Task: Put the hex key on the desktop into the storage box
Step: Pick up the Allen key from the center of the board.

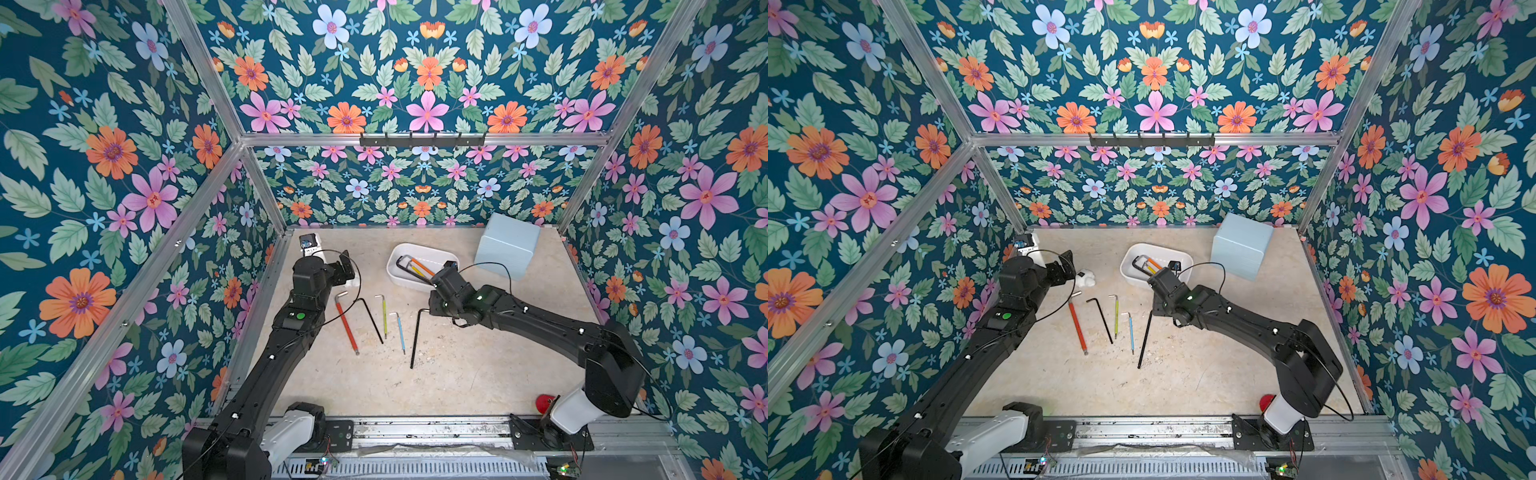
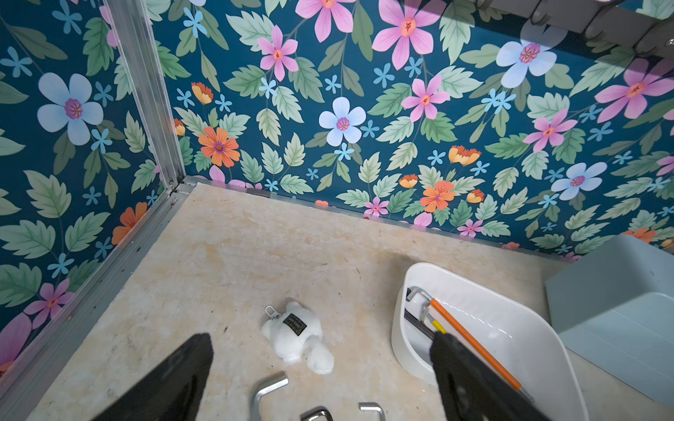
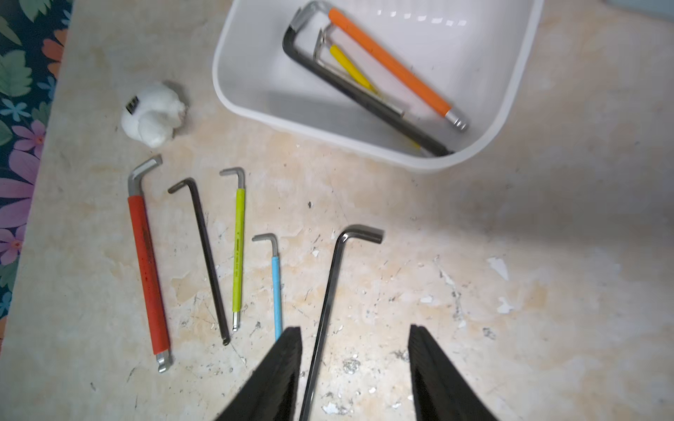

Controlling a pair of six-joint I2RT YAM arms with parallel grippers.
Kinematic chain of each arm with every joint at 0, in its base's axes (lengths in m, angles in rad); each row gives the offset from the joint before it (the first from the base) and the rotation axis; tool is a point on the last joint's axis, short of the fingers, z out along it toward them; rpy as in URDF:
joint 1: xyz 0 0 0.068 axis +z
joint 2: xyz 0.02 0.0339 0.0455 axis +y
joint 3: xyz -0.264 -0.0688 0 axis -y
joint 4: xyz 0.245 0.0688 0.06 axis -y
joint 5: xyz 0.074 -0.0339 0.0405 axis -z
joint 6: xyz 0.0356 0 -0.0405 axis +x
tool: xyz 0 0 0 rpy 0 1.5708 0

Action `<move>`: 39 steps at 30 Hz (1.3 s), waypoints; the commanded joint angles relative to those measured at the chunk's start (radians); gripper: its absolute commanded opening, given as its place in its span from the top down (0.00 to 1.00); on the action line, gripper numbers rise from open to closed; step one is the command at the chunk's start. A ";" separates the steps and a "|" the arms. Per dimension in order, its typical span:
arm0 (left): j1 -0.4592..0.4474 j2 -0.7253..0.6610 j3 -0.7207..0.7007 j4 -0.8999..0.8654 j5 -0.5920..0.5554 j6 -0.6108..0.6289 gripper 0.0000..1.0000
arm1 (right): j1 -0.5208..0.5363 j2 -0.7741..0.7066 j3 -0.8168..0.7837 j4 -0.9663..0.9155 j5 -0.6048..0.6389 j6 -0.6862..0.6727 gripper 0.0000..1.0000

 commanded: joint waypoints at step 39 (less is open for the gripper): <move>0.001 -0.039 -0.017 -0.008 -0.021 0.023 0.00 | 0.145 0.519 0.336 -0.319 -0.045 0.161 0.62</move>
